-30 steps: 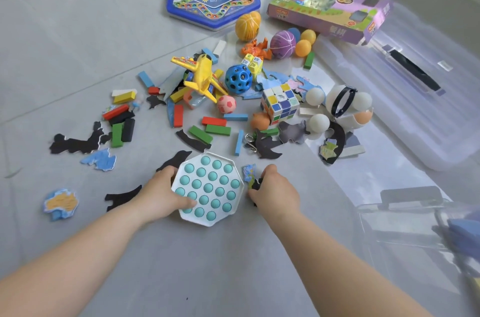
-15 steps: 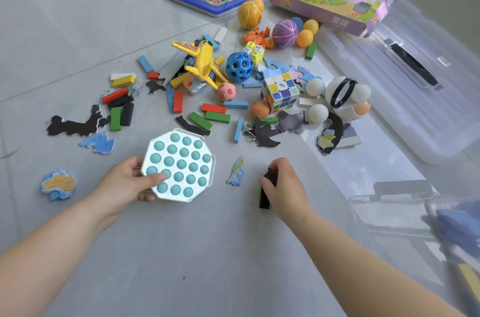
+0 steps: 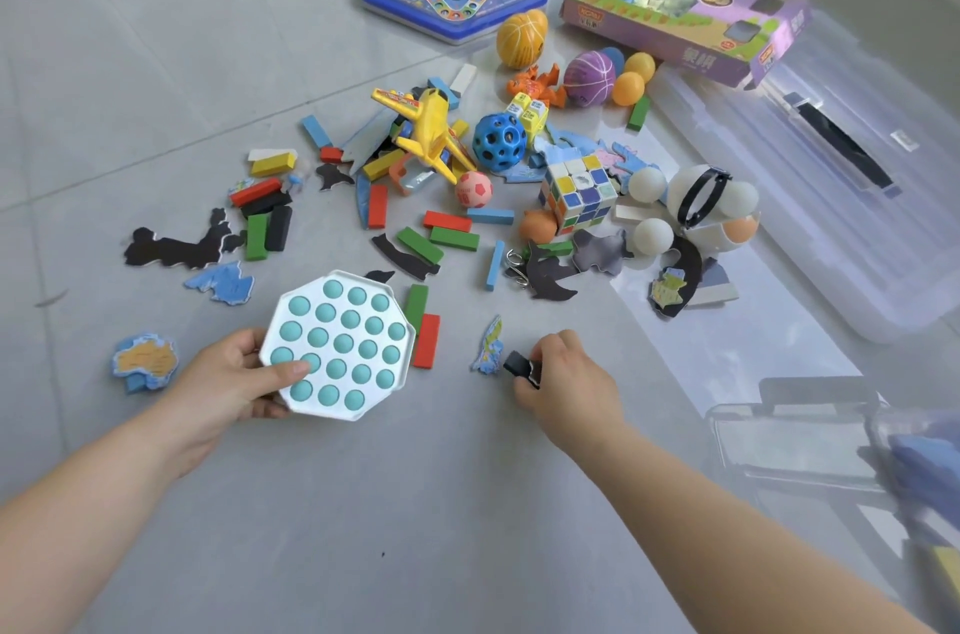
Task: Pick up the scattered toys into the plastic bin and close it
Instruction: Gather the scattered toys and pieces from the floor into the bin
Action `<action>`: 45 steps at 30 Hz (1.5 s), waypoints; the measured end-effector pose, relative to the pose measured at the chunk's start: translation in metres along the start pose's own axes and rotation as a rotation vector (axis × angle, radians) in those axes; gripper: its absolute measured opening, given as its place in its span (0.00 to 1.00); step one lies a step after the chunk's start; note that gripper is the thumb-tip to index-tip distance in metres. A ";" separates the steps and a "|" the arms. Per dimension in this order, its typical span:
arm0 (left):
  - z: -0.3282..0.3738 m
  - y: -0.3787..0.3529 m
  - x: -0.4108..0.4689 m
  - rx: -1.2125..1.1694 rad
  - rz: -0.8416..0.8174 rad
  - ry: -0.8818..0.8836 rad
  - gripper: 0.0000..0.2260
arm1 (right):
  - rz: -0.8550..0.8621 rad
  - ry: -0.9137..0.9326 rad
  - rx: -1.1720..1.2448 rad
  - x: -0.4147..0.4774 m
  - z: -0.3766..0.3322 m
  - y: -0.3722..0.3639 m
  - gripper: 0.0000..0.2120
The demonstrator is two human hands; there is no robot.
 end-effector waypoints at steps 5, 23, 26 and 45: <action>-0.007 0.011 -0.001 -0.004 0.009 -0.002 0.09 | 0.040 -0.091 0.189 0.011 -0.026 -0.004 0.11; 0.028 -0.044 -0.013 0.200 0.081 -0.293 0.11 | -0.082 0.035 -0.384 -0.012 0.016 0.006 0.18; 0.039 -0.069 -0.021 0.244 0.018 -0.347 0.11 | -0.086 0.035 -0.418 -0.028 0.047 0.018 0.18; 0.181 -0.340 -0.128 0.607 -0.262 -1.392 0.11 | 0.746 -0.336 0.529 -0.279 0.227 0.160 0.16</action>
Point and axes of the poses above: each hand's wrist, its own x-axis towards the middle knuckle, its own y-axis out of the back of the hand, z = x × y, the point moved 1 cm from there along x, towards the middle knuckle, and after that the axes turned 10 degrees about -z, right-handed, at the moved point
